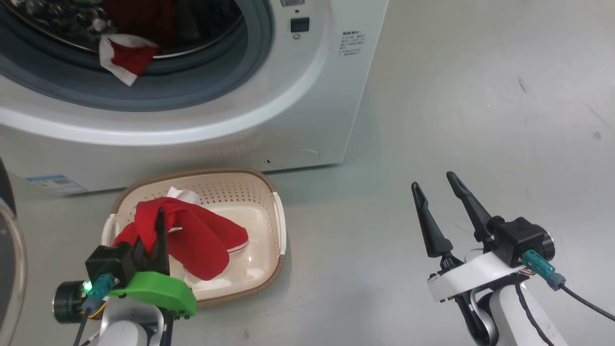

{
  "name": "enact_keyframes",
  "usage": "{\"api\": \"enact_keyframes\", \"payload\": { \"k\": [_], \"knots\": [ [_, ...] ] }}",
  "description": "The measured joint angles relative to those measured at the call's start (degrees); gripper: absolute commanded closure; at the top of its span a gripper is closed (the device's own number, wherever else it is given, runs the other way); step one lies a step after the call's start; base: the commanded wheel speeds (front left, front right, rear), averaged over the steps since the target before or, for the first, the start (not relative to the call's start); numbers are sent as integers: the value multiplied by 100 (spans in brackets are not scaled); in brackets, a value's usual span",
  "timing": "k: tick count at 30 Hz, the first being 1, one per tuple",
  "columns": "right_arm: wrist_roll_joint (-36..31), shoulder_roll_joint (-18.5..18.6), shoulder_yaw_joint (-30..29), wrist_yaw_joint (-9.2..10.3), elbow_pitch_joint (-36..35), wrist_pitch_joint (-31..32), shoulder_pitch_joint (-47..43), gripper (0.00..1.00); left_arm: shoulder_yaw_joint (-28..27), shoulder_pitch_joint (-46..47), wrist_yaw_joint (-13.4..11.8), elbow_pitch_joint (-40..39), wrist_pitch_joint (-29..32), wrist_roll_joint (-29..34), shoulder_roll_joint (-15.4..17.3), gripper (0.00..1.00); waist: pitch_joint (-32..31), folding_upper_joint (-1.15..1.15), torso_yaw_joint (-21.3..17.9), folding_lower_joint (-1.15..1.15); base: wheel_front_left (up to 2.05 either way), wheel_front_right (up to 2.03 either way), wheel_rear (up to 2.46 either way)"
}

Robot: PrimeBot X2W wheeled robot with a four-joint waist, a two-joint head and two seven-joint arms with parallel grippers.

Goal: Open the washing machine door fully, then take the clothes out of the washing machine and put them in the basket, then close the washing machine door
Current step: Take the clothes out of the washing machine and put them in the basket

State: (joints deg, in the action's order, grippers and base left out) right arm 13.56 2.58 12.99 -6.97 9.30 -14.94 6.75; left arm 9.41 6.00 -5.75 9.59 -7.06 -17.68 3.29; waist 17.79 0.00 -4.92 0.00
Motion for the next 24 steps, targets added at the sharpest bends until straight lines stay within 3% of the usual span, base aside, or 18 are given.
{"api": "enact_keyframes", "payload": {
  "k": [24],
  "knots": [
    [163,4,187,-1,-378,0,907,0,-166,1908,101,2257,506,-154,124,100,1820,0,-517,0,0,0,0]
  ]
}}
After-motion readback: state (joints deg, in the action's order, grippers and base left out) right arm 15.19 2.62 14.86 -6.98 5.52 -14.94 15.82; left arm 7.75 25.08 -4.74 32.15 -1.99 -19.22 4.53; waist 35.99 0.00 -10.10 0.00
